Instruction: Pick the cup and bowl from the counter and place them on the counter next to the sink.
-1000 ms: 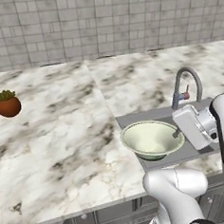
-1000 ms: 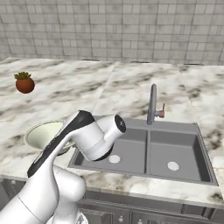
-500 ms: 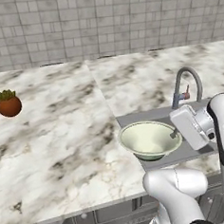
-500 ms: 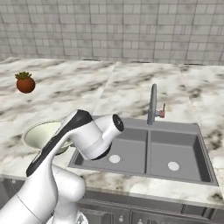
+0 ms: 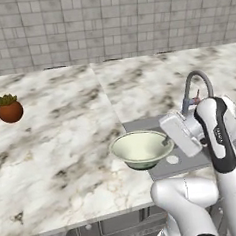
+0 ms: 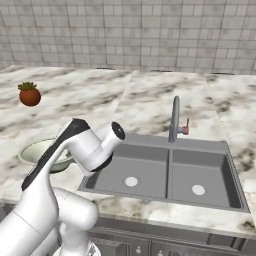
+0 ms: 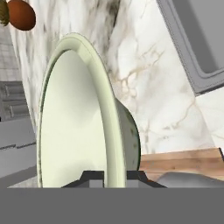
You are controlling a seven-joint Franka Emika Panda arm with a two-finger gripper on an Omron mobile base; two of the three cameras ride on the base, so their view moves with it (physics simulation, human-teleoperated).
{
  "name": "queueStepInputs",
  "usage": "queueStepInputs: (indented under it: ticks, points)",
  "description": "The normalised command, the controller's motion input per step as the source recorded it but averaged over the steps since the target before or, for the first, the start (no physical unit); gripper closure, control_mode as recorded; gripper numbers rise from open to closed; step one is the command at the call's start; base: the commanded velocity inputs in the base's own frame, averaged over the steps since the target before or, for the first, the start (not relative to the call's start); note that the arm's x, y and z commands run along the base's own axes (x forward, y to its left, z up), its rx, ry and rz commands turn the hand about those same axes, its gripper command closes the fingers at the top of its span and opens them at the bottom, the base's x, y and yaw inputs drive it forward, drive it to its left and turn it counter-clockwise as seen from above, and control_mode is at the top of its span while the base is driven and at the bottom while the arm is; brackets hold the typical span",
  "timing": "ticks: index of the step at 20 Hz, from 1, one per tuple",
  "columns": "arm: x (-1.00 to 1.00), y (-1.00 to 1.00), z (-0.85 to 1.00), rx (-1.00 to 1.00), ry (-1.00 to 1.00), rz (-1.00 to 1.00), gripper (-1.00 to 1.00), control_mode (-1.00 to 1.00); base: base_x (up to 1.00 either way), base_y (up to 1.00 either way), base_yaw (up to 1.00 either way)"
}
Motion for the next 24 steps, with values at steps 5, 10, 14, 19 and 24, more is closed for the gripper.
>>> queueStepInputs:
  ticks: [5, 10, 14, 19, 24]
  points:
    - [0.50, 0.45, -0.25, -0.15, 0.13, 0.00, 1.00, -1.00, 0.00, 0.00, 0.00]
    - [0.46, 0.41, -0.40, -0.17, 0.09, 0.00, 1.00, -1.00, 0.00, 0.00, 0.00]
    - [0.52, 0.25, -0.26, -0.12, 0.08, 0.00, 1.00, -1.00, 0.00, 0.00, 0.00]
    - [0.55, 0.17, -0.23, -0.07, 0.07, 0.00, 1.00, -1.00, 0.00, 0.00, 0.00]
    - [0.17, 0.00, -0.08, 0.00, 0.01, 0.00, 1.00, -1.00, 0.00, 0.00, 0.00]
